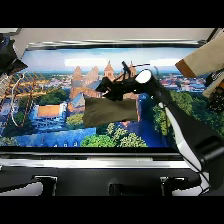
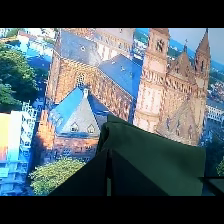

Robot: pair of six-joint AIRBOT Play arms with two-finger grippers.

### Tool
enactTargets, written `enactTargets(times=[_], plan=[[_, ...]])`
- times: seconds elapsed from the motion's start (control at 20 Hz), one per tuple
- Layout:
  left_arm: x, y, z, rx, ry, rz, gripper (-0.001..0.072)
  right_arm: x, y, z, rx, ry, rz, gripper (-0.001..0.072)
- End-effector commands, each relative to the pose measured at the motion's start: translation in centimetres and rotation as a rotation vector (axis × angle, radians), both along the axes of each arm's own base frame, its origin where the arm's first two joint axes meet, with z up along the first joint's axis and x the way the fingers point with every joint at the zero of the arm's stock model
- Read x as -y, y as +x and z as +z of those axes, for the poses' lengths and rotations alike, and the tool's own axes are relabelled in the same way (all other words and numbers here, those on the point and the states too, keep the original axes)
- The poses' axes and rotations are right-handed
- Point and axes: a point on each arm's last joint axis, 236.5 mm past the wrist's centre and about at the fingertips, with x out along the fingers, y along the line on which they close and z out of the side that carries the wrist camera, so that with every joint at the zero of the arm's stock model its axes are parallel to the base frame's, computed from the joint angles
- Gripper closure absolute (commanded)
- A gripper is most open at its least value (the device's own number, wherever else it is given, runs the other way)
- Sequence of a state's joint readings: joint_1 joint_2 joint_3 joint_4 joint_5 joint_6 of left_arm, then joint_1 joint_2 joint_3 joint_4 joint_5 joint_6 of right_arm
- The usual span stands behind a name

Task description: Fold the clothes and pants, and hang the long-sleeved shirts on hangers.

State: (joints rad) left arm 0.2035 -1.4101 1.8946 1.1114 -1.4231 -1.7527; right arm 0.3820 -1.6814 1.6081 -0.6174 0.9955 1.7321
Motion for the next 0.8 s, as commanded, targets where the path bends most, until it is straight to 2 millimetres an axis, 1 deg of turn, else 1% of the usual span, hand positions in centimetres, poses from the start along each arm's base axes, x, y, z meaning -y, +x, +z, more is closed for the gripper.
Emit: enactTargets(times=[0.0,0.05,0.1,0.15,0.2,0.25,0.35,0.4,0.45,0.55,0.7,0.75], plan=[[0.0,0.0,0.0,0.000,-0.001,0.001,0.0688,5.6,1.8,1.8,0.079,-0.042,-0.022,0.0217],[0.0,0.0,0.0,0.000,-0.001,0.002,0.0688,8.8,2.5,1.6,0.103,-0.092,-0.028,0.0216],[0.0,0.0,0.0,0.000,-0.001,0.001,0.0688,11.9,3.0,0.8,0.107,-0.150,-0.034,0.0215],[0.0,0.0,0.0,-0.001,-0.001,0.001,0.0688,15.3,3.3,-0.3,0.090,-0.208,-0.044,0.0209],[0.0,-0.1,0.0,-0.001,-0.001,0.000,0.0688,18.2,3.5,-1.4,0.079,-0.251,-0.053,0.0151],[0.0,-0.1,0.0,-0.002,-0.001,0.000,0.0688,20.7,3.4,-2.5,0.072,-0.271,-0.058,0.0120],[0.0,-0.1,0.0,-0.001,0.000,0.000,0.0688,24.1,3.0,-5.1,0.037,-0.278,-0.081,0.0120],[0.0,-0.1,0.0,-0.001,0.000,0.000,0.0688,24.9,2.5,-6.5,0.010,-0.266,-0.086,0.0119],[0.0,-0.1,0.0,-0.001,0.000,0.000,0.0688,25.0,1.8,-8.1,-0.018,-0.241,-0.081,0.0120],[0.0,-0.1,0.0,-0.002,0.000,0.000,0.0688,24.1,0.7,-11.2,-0.068,-0.194,-0.059,0.0120],[0.0,-0.1,0.0,-0.002,0.000,0.000,0.0688,22.1,0.3,-14.6,-0.111,-0.133,-0.045,0.0122],[0.0,-0.1,0.0,-0.002,-0.001,0.000,0.0688,21.6,0.3,-15.4,-0.124,-0.120,-0.044,0.0123]])
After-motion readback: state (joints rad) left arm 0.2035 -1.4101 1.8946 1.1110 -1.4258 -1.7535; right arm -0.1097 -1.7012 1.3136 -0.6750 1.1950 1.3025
